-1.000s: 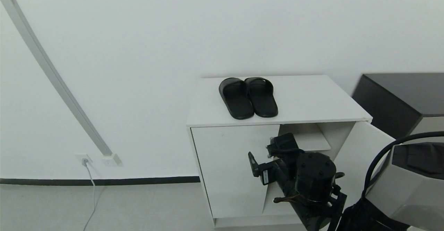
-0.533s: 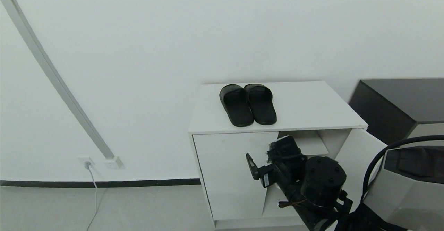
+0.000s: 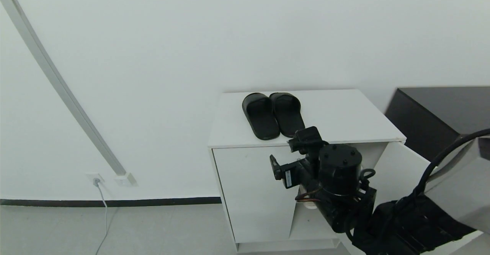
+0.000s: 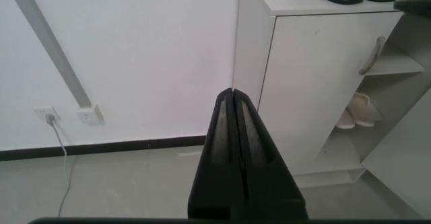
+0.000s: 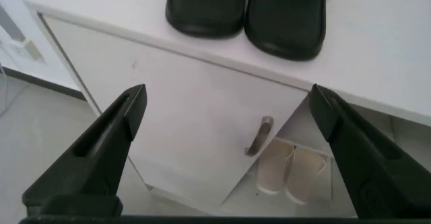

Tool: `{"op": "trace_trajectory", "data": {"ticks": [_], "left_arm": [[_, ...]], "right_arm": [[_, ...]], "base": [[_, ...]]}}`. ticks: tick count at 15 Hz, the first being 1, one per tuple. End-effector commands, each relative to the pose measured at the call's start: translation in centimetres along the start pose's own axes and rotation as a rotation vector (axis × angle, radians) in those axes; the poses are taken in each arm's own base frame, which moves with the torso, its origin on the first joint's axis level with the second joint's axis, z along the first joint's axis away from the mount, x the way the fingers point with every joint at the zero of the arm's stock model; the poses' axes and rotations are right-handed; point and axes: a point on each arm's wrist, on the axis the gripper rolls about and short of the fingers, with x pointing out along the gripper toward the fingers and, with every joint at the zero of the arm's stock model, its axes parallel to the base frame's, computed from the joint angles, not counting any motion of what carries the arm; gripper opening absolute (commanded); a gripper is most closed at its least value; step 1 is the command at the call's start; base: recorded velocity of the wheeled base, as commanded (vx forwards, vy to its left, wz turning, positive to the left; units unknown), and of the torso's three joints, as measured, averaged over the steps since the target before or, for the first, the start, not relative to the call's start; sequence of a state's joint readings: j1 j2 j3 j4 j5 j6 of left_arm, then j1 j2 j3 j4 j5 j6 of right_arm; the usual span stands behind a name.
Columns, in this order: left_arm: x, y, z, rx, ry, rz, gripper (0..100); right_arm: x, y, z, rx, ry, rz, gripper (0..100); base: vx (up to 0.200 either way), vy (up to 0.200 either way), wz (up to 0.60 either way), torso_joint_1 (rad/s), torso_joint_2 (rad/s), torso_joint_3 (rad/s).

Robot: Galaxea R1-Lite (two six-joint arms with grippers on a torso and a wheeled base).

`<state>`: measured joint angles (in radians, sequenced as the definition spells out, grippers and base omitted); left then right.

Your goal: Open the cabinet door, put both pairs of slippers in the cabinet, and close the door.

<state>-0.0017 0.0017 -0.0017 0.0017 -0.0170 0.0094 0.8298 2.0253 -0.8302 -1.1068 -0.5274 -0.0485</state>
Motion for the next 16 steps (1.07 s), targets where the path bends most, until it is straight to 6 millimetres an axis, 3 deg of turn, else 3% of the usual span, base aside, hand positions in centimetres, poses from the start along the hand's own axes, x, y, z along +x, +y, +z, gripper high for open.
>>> {"op": "trace_trajectory", "data": {"ticks": [1, 7, 16], "left_arm": [[0.0, 0.0, 0.0, 0.000, 0.000, 0.000, 0], [0.0, 0.0, 0.0, 0.001, 0.001, -0.001, 0], [0.0, 0.0, 0.0, 0.000, 0.000, -0.001, 0]], "right_arm": [[0.1, -0.6, 3.9, 0.081, -0.046, -0.020, 100], [1.7, -0.1, 5.2, 0.113, 0.042, -0.025, 100], [3.8, 0.6, 2.5, 0.087, 0.095, -0.031, 100]], "base": [[0.000, 0.000, 0.00, 0.000, 0.00, 0.000], [0.033, 0.000, 0.00, 0.001, 0.00, 0.000], [0.178, 0.000, 0.00, 0.002, 0.00, 0.004]]}}
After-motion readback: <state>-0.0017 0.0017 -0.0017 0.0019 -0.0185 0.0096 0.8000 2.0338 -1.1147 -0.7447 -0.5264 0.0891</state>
